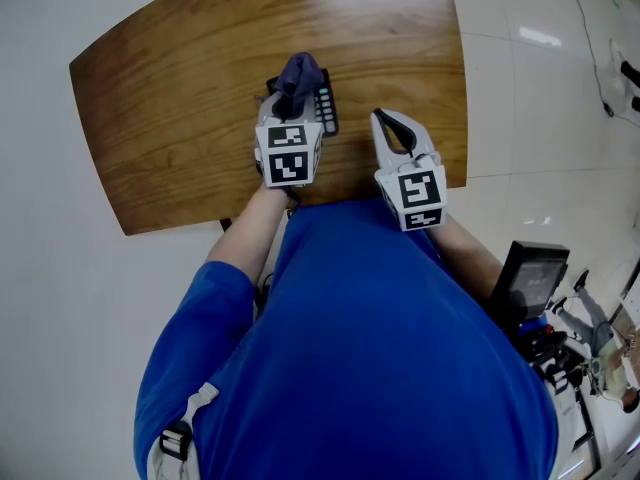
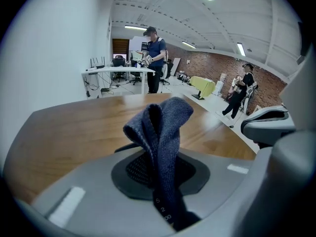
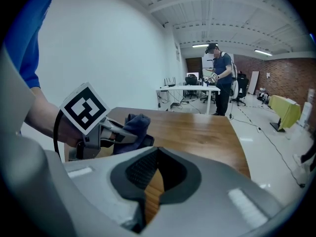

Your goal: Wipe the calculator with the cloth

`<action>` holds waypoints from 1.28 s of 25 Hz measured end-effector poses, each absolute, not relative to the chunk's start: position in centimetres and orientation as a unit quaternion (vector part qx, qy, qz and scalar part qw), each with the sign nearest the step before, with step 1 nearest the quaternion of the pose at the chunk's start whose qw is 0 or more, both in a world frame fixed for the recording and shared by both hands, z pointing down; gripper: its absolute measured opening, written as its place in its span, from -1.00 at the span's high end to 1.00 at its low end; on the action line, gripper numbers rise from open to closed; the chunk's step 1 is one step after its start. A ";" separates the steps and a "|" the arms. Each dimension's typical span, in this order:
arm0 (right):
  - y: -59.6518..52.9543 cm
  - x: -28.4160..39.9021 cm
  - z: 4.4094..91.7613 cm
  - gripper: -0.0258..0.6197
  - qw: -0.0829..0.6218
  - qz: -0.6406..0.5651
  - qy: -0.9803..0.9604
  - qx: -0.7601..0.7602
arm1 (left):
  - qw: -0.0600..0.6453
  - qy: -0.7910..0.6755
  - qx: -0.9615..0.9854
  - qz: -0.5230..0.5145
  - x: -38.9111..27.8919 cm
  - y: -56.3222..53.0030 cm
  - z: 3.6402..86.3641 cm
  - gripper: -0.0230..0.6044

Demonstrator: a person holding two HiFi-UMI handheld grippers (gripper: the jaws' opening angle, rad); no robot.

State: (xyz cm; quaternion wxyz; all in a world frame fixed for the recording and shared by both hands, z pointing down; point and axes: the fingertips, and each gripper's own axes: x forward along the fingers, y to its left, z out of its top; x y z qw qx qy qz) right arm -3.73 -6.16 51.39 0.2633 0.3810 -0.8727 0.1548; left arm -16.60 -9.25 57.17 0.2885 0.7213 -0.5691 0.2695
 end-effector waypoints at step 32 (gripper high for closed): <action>-7.2 -2.5 51.3 0.91 0.252 0.154 -0.867 0.402 | 0.278 -0.494 0.759 0.320 -11.6 -8.5 58.8 0.73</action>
